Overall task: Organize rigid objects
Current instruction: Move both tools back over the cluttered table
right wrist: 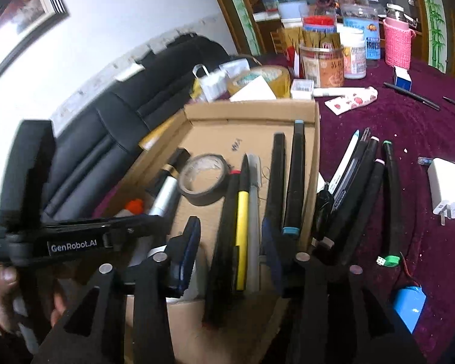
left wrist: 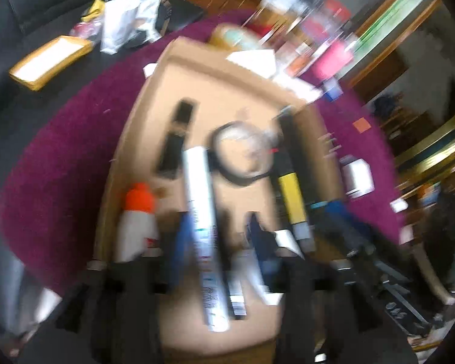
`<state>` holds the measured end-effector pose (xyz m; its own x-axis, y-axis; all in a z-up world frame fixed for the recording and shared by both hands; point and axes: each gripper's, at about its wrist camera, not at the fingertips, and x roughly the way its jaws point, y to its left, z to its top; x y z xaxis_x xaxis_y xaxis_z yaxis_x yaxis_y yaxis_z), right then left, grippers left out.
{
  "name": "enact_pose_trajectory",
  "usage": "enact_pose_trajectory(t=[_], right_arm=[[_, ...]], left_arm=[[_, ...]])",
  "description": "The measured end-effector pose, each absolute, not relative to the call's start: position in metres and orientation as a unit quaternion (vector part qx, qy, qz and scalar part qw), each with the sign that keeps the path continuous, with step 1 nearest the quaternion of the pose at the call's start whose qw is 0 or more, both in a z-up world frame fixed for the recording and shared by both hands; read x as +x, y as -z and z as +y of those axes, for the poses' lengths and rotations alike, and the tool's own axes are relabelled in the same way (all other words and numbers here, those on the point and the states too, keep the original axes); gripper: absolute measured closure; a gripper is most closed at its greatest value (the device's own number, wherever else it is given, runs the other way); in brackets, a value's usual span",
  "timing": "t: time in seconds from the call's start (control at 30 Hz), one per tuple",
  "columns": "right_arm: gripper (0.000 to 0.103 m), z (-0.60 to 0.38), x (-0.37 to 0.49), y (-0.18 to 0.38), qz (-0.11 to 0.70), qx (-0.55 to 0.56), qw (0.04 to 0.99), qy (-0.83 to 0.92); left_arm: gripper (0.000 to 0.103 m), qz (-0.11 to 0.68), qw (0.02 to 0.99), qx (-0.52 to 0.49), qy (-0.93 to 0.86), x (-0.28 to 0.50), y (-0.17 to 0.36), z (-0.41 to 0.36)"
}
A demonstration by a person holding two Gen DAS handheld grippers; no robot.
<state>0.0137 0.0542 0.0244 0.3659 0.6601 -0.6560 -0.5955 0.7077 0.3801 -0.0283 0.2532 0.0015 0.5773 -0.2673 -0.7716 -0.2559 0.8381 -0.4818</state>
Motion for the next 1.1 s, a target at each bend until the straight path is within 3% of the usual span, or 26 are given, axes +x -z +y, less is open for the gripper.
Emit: enact_pose_trajectory(t=[0.07, 0.2, 0.6, 0.73, 0.87, 1.1], right_arm=[[0.056, 0.037, 0.008, -0.03, 0.4, 0.068, 0.826, -0.392], [0.052, -0.006, -0.006, -0.037, 0.377, 0.115, 0.83, -0.396], [0.034, -0.105, -0.016, -0.051, 0.351, 0.153, 0.856, -0.349], [0.033, -0.129, 0.002, -0.061, 0.346, 0.157, 0.867, -0.322], [0.033, -0.141, 0.029, -0.067, 0.349, 0.153, 0.878, -0.291], [0.034, -0.133, 0.103, -0.052, 0.426, 0.14, 0.864, -0.228]], left_arm=[[0.022, 0.425, 0.852, -0.305, 0.015, -0.038, -0.015, 0.253], [0.022, 0.378, 0.885, -0.271, 0.013, -0.049, -0.047, 0.234], [0.022, 0.429, 0.875, -0.192, 0.119, -0.008, -0.056, 0.107], [0.022, 0.416, 0.89, -0.148, 0.115, 0.007, -0.067, 0.084], [0.022, 0.455, 0.869, -0.138, 0.138, 0.034, -0.065, 0.074], [0.022, 0.455, 0.875, -0.125, 0.104, 0.054, -0.064, 0.075]])
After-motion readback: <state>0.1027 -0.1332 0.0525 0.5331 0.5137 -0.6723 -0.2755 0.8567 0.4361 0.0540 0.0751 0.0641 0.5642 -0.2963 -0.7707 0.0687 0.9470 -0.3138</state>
